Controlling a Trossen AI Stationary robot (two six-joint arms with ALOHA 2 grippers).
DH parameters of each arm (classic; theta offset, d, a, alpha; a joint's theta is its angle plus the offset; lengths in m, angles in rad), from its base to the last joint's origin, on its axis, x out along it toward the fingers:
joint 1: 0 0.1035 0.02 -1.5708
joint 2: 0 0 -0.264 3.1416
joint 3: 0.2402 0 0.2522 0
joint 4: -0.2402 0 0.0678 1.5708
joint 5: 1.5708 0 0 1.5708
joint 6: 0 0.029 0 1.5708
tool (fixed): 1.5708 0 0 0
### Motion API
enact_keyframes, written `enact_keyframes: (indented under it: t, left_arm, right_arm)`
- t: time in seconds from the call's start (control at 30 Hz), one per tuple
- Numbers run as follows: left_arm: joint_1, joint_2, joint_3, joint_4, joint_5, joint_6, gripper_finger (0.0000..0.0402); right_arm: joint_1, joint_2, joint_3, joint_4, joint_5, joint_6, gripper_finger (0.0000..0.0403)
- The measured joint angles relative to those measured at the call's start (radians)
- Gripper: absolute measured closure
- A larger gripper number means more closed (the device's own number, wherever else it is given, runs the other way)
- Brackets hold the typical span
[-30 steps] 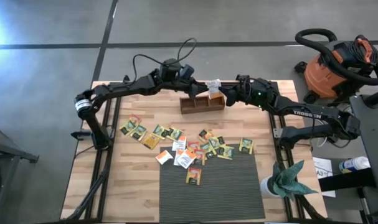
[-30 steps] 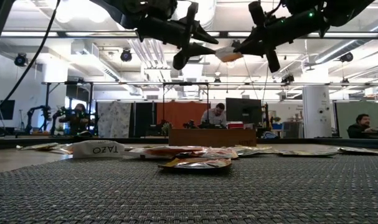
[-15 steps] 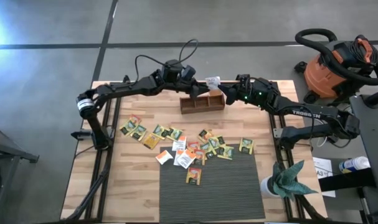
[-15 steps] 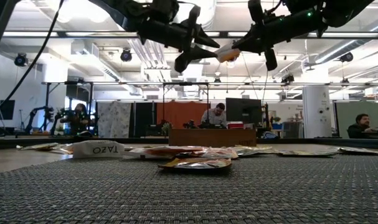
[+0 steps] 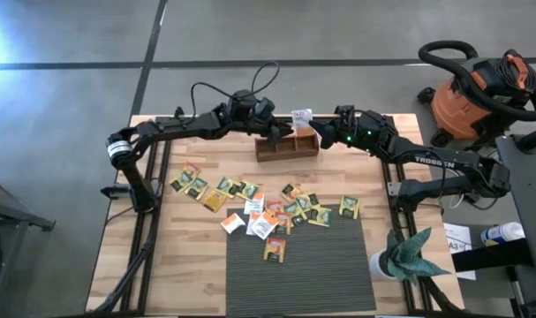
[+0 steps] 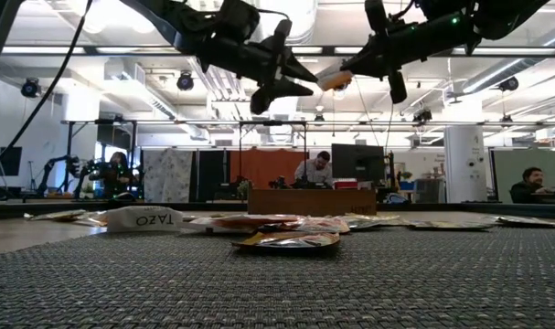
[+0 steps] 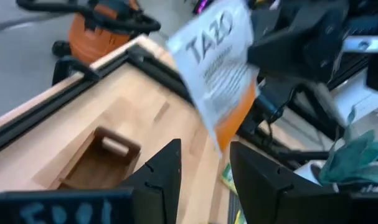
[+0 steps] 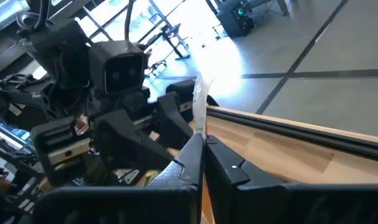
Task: Pick & Place Tea
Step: Put the white tea bag into the right section of the wooden organizer
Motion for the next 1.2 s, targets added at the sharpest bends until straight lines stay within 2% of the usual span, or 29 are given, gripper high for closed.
enact_keyframes:
  t: [0.17, 0.67, 0.83, 1.07, 1.2]
  left_arm:
    - [0.001, 0.0, -0.008, 0.139, -0.001, -0.01, 0.0271]
    - [-0.012, 0.003, -0.008, 0.164, 0.076, 0.002, 0.0276]
    - [-0.025, 0.003, -0.008, 0.164, 0.08, 0.023, 0.031]
    - [-0.027, 0.004, -0.008, 0.156, 0.053, 0.043, 0.039]
    - [-0.027, 0.004, -0.008, 0.128, 0.027, 0.072, 0.0399]
  right_arm:
    - [0.0, 0.0, 0.0, 0.005, -0.034, 0.008, 0.0394]
    - [0.0, 0.007, 0.0, 0.008, -0.039, 0.025, 0.0394]
    - [0.0, 0.022, -0.001, 0.005, -0.039, 0.026, 0.0394]
    - [0.0, 0.036, -0.001, 0.006, -0.038, 0.03, 0.0394]
    - [0.0, 0.033, -0.001, 0.002, -0.044, 0.026, 0.0394]
